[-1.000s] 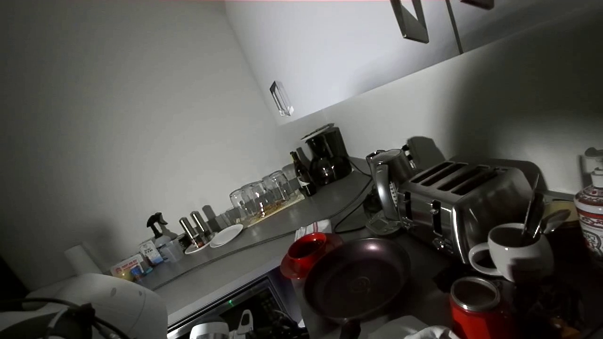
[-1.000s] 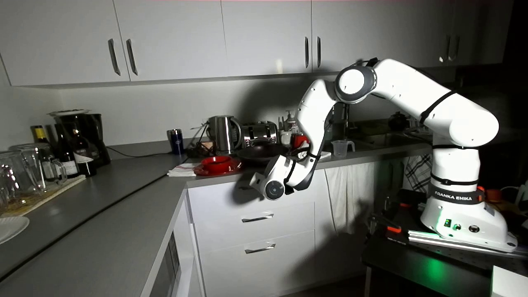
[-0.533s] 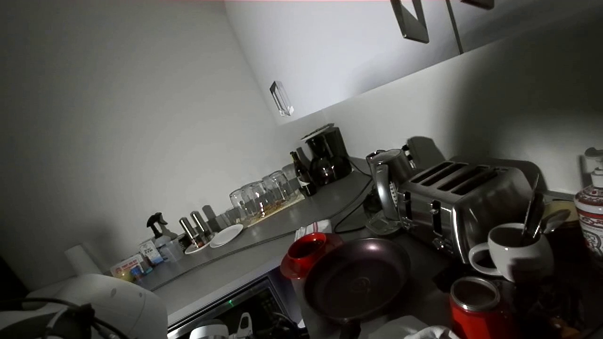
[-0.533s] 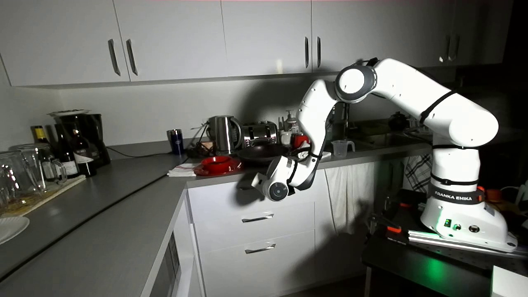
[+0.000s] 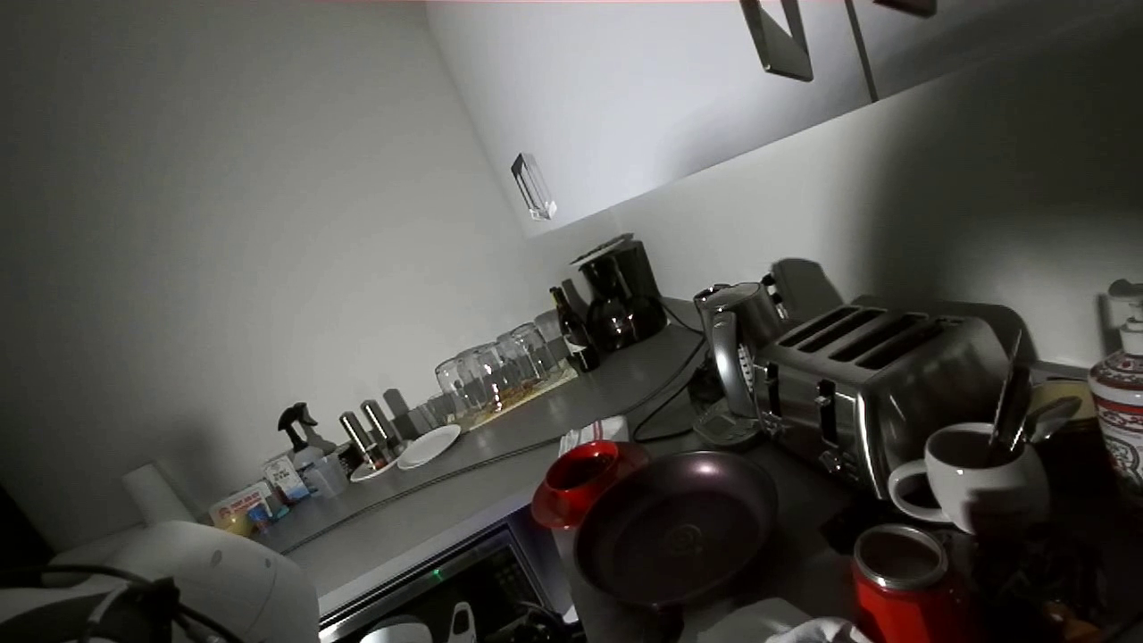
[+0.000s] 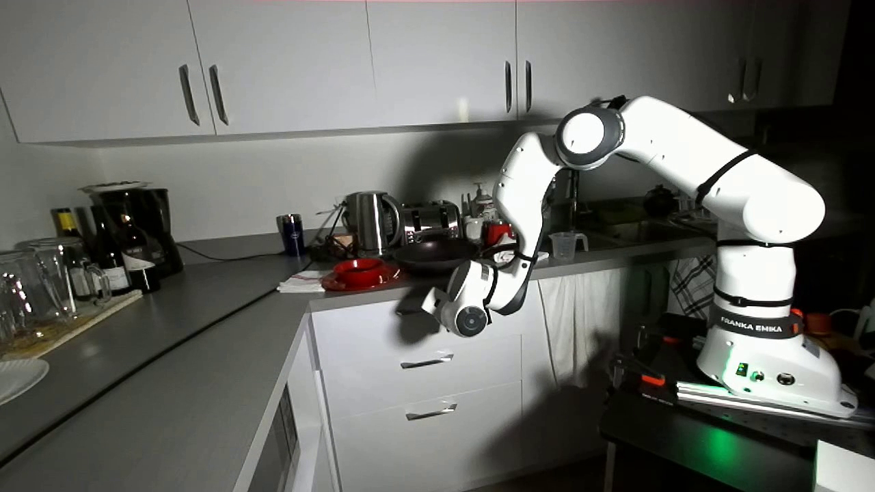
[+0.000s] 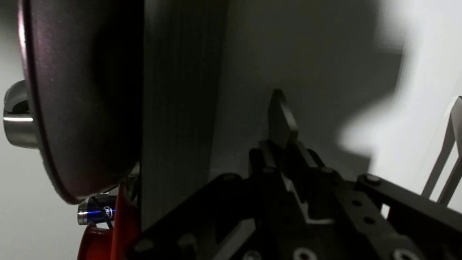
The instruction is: Open the topmost drawer
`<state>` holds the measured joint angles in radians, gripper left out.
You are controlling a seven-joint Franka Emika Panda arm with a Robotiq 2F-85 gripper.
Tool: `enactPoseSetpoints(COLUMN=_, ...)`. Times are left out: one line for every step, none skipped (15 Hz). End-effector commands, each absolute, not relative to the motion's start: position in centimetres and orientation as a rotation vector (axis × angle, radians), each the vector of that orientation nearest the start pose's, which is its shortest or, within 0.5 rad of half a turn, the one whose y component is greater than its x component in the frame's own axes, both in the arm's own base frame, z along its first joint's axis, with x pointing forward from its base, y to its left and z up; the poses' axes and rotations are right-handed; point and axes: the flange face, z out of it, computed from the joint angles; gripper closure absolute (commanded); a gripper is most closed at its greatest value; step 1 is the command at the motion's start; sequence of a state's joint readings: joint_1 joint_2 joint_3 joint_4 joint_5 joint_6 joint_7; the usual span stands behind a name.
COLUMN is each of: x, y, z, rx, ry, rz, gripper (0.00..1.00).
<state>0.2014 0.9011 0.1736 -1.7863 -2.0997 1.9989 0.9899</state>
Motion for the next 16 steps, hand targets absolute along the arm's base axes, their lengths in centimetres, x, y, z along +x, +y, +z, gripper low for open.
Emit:
enactPoseSetpoints(x=54.8, y=21.0, z=1.7, rx=1.694, ry=1.084, rz=0.693, gripper=0.91)
enactPoseSetpoints(x=54.7, y=21.0, z=1.6, rx=1.684, ry=1.083, rz=0.717, gripper=0.91)
enactPoseSetpoints(x=54.5, y=20.9, z=1.5, rx=1.675, ry=1.083, rz=0.736, gripper=0.91)
enactPoseSetpoints(x=54.3, y=20.8, z=1.4, rx=1.663, ry=1.085, rz=0.757, gripper=0.91)
enactPoseSetpoints(x=54.2, y=20.7, z=1.3, rx=1.654, ry=1.087, rz=0.773, gripper=0.91)
enactPoseSetpoints(x=54.0, y=20.6, z=1.2, rx=1.646, ry=1.088, rz=0.789, gripper=0.91)
enactPoseSetpoints(x=53.9, y=20.5, z=1.1, rx=1.640, ry=1.087, rz=0.806, gripper=0.91)
enactPoseSetpoints(x=53.8, y=20.4, z=1.1, rx=1.633, ry=1.087, rz=0.821, gripper=0.91)
enactPoseSetpoints(x=53.6, y=20.3, z=1.0, rx=1.626, ry=1.088, rz=0.836, gripper=0.91)
enactPoseSetpoints(x=53.5, y=20.2, z=0.9, rx=1.618, ry=1.090, rz=0.848, gripper=0.91)
enactPoseSetpoints(x=53.4, y=20.0, z=0.9, rx=1.612, ry=1.091, rz=0.861, gripper=0.91)
enactPoseSetpoints(x=53.2, y=19.9, z=0.8, rx=1.605, ry=1.091, rz=0.874, gripper=0.91)
enactPoseSetpoints(x=53.1, y=19.7, z=0.7, rx=1.597, ry=1.093, rz=0.886, gripper=0.91)
enactPoseSetpoints(x=52.9, y=19.6, z=0.6, rx=1.591, ry=1.094, rz=0.899, gripper=0.91)
enactPoseSetpoints(x=52.8, y=19.5, z=0.5, rx=1.585, ry=1.096, rz=0.911, gripper=0.91)
enactPoseSetpoints(x=52.6, y=19.4, z=0.4, rx=1.579, ry=1.100, rz=0.919, gripper=0.91)
